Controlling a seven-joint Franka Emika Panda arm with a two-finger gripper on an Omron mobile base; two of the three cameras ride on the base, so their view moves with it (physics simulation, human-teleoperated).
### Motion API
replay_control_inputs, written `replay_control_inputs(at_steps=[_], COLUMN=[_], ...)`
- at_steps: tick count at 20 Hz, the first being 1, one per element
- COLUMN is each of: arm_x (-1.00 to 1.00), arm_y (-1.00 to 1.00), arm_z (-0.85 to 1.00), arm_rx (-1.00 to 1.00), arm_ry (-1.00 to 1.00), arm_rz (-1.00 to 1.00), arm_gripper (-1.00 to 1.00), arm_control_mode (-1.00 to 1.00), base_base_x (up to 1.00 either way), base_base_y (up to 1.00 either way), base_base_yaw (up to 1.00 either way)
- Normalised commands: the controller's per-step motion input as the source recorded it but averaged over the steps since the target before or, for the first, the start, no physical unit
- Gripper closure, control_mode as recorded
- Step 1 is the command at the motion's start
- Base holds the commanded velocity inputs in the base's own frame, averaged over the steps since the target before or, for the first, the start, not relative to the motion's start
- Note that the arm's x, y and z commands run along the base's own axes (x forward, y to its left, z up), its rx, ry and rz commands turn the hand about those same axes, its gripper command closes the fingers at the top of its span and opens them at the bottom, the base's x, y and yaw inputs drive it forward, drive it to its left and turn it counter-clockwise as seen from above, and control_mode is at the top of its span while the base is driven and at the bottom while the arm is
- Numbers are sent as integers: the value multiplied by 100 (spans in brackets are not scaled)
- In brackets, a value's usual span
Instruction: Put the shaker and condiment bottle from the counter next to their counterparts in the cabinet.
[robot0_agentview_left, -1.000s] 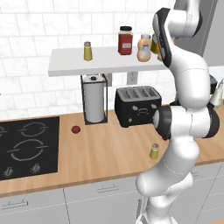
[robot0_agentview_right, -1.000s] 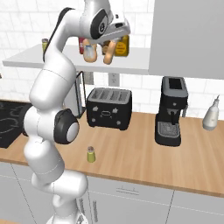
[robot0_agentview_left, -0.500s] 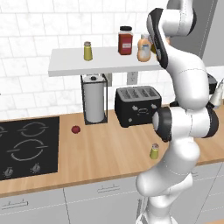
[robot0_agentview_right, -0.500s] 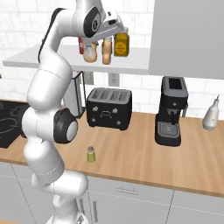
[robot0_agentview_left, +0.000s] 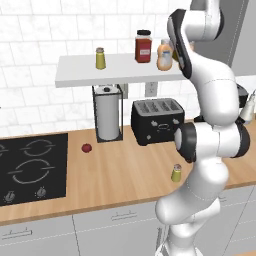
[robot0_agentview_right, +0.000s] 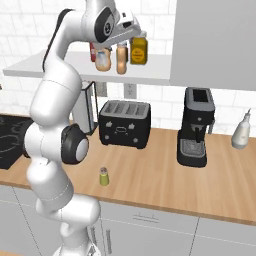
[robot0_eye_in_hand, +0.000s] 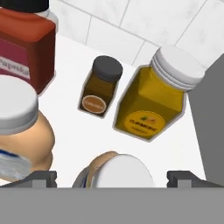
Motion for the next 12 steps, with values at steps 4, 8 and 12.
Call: replay_control_inputs(at_steps=[4,8,12], arm_x=[-52,-94,-98], arm_y=[0,-1,0], arm_z=[16,3,0], arm_rx=[1,4,7], arm_ry=[-1,-1,0], arm_rz=[0,0,0], arm_gripper=[-100,-100,-100], arm_control_mode=[-100,-100,-100], base_base_x=[0,0,0], base_base_y=[0,0,0], base_base_yaw=[0,0,0])
